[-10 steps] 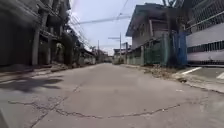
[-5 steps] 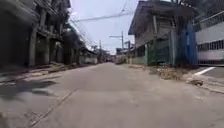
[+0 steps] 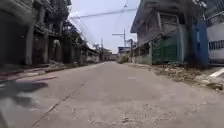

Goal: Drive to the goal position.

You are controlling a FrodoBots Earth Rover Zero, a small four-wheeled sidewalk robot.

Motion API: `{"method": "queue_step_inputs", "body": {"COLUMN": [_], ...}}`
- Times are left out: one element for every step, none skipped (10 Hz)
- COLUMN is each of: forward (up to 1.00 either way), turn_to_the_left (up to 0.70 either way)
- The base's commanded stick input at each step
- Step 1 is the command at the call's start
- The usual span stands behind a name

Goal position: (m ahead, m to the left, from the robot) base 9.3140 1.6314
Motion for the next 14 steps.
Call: {"method": "queue_step_inputs", "body": {"forward": [1.0,1.0,1.0,1.0,1.0,1.0,1.0,1.0,1.0,1.0,1.0,1.0,1.0,1.0], "turn_to_the_left": [0.0,0.0,0.0,0.0,0.0,0.0,0.0,0.0,0.0,0.0,0.0,0.0,0.0,0.0]}}
